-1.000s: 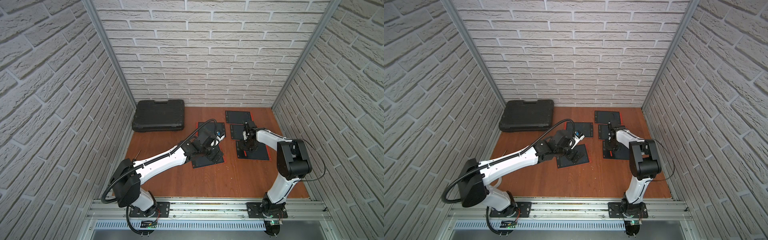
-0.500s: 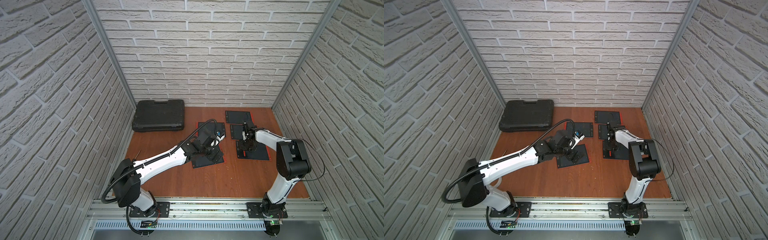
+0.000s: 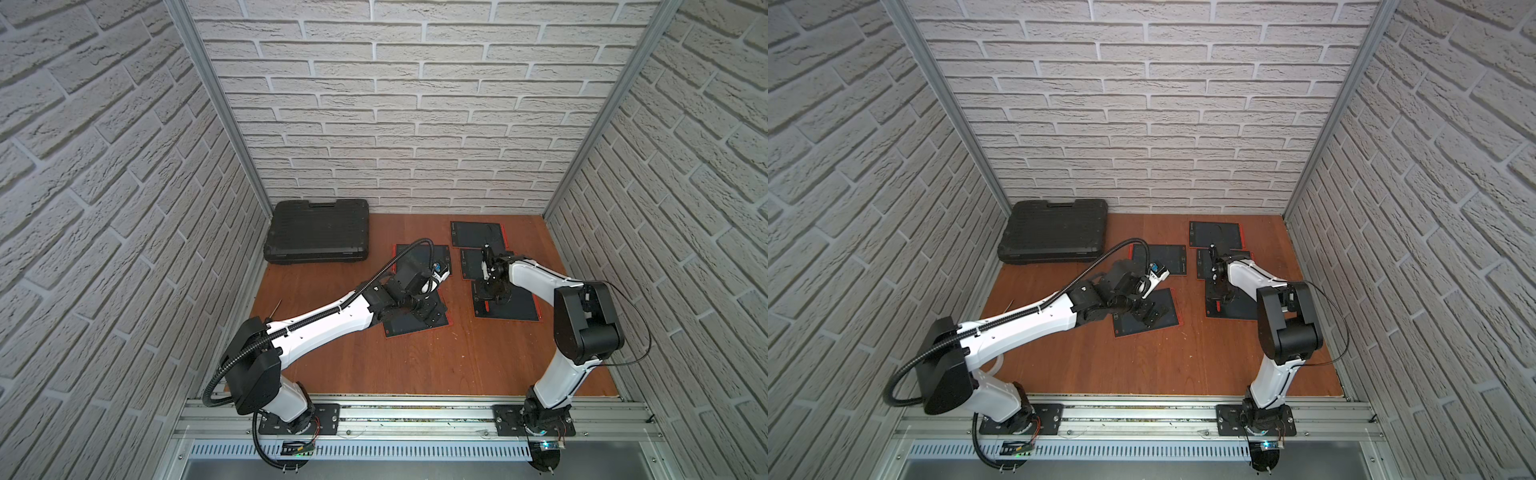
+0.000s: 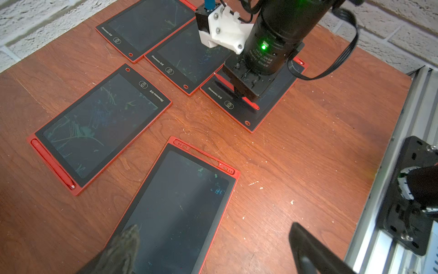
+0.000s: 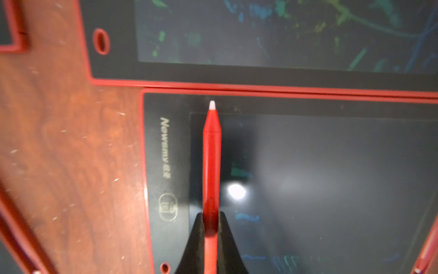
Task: Place the stylus back onto the writing tablet
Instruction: Pick up the stylus from the writing tablet.
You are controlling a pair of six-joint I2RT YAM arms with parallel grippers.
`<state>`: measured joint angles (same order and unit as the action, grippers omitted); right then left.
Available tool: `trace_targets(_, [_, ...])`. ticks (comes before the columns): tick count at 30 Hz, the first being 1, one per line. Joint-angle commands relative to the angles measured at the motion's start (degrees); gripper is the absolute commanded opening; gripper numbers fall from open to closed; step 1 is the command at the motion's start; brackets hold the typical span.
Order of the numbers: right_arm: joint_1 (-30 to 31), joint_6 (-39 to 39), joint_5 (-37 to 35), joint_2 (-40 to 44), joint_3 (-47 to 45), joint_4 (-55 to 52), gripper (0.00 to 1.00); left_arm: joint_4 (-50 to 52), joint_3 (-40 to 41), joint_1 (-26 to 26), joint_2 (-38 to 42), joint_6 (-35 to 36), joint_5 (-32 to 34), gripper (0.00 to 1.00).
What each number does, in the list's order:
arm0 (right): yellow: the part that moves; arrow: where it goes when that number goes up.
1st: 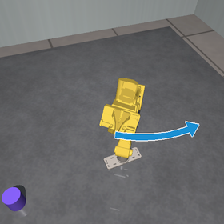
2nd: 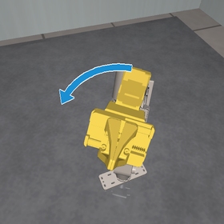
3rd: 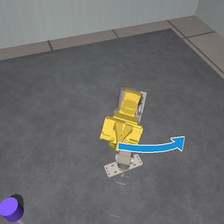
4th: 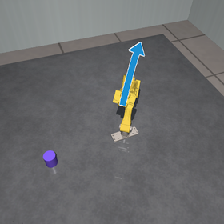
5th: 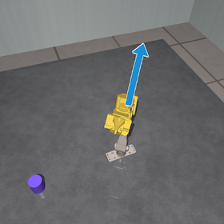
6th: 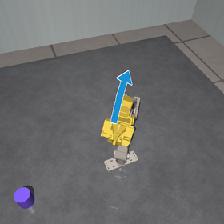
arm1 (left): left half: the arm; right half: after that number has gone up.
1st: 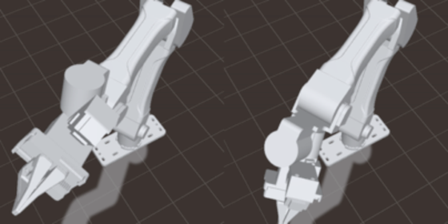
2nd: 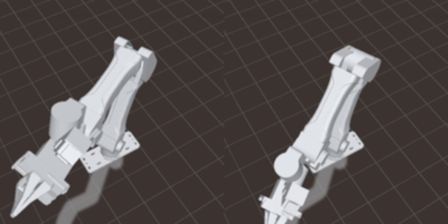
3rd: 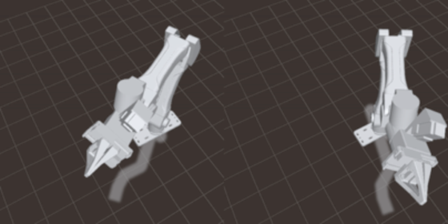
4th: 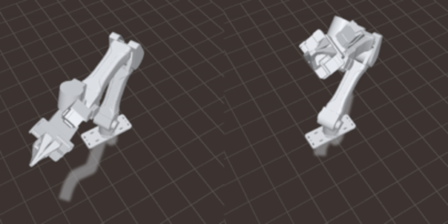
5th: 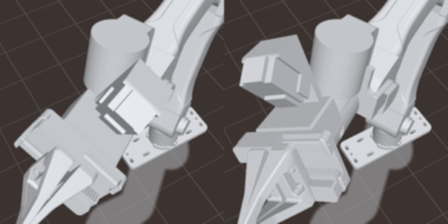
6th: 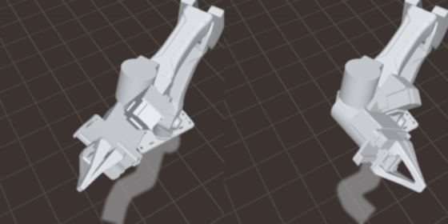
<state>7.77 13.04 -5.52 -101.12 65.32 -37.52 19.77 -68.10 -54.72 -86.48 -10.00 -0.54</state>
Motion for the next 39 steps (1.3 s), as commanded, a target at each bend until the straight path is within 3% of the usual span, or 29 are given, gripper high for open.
trace_targets(1, [1.64,-0.44,0.44,4.53,-0.8,-0.53,0.08,0.09,-1.71,-0.3,-0.03,1.2,-0.64,0.98])
trace_targets(9, [7.4,-1.94,3.61,8.04,-2.21,0.2,0.08,0.44,-1.81,-0.3,0.17,1.89,-0.69,0.98])
trace_targets(18, [12.78,-2.42,8.79,6.0,-2.13,1.77,0.08,0.44,-1.78,-0.39,0.18,1.91,-0.63,0.98])
trace_targets(39, [16.04,0.13,12.29,1.48,-1.68,4.65,0.18,0.68,-1.9,-0.92,-0.1,2.0,-0.69,0.98])
